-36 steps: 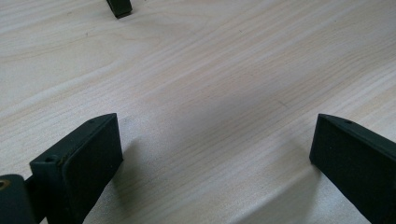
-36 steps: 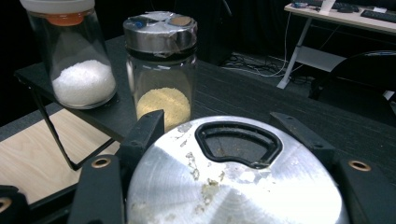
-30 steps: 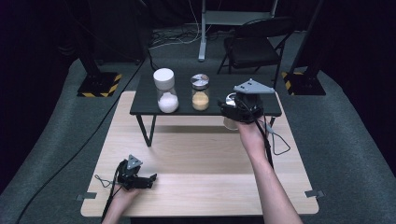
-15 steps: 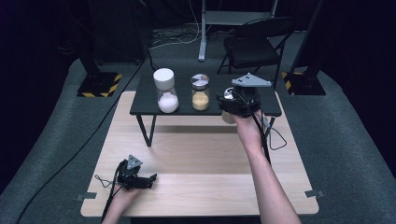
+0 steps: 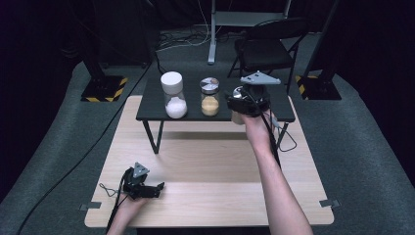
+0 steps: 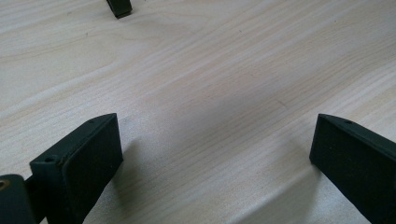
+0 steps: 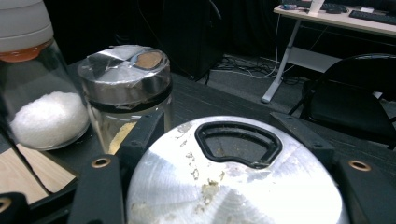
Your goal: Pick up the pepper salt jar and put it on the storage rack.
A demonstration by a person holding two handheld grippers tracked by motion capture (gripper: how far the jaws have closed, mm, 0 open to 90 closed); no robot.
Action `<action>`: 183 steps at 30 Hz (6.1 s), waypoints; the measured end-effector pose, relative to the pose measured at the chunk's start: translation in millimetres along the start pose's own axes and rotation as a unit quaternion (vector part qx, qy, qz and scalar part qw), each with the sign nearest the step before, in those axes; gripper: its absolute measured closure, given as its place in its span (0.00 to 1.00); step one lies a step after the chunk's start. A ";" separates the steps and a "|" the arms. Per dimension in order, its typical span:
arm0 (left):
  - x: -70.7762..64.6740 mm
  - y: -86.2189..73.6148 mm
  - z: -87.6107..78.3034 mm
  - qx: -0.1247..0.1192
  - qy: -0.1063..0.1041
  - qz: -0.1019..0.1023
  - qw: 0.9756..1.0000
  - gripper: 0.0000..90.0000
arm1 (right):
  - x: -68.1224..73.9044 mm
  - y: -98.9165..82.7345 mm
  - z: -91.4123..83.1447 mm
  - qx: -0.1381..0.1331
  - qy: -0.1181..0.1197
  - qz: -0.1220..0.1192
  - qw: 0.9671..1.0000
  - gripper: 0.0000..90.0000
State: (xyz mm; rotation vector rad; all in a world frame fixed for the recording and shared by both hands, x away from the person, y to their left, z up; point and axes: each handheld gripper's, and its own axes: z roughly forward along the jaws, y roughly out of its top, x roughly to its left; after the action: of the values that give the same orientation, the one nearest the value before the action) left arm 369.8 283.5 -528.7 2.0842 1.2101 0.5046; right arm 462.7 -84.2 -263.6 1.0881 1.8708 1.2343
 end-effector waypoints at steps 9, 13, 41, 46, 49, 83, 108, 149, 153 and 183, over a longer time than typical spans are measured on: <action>0.0 0.0 0.0 0.000 0.000 0.000 1.000 0.02 | -3.3 1.9 9.5 0.003 -0.011 0.002 1.000 0.41; 0.0 0.0 0.0 0.000 0.000 0.000 1.000 0.02 | -5.4 2.1 12.9 0.001 -0.013 0.008 1.000 0.41; -0.2 0.0 0.1 0.000 -0.001 -0.001 1.000 0.02 | -18.6 2.0 31.1 0.007 -0.026 0.032 0.999 0.41; -0.2 0.0 0.1 0.000 -0.001 -0.001 1.000 0.02 | -19.6 0.6 33.2 0.006 -0.025 0.037 0.999 0.41; -0.2 -0.1 0.1 0.000 -0.001 -0.001 1.000 0.02 | -20.4 0.3 34.0 0.007 -0.022 0.038 0.999 0.41; -0.2 0.1 0.2 0.000 0.000 0.000 1.000 0.02 | -19.5 -16.7 25.0 0.019 -0.017 0.055 0.998 0.12; -0.6 0.5 0.6 0.000 0.000 -0.001 1.000 0.02 | -20.4 -39.4 6.3 0.011 -0.004 0.061 0.998 0.10; -0.7 0.5 0.7 0.000 -0.001 0.000 1.000 0.02 | -16.6 -87.1 -29.3 -0.002 0.007 0.060 0.998 0.10; -0.7 0.5 0.7 0.000 -0.001 -0.001 1.000 0.02 | -15.3 -93.4 -33.1 -0.003 0.009 0.061 0.998 0.10; -1.4 0.2 0.3 0.000 0.000 -0.001 1.000 0.02 | -16.7 -155.3 -51.9 0.008 0.007 0.077 0.997 0.11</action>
State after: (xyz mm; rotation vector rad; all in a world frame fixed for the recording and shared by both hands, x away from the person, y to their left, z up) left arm 369.5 282.0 -528.8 2.0834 1.2122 0.5049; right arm 381.6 -153.7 -388.9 1.2534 1.8382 1.3179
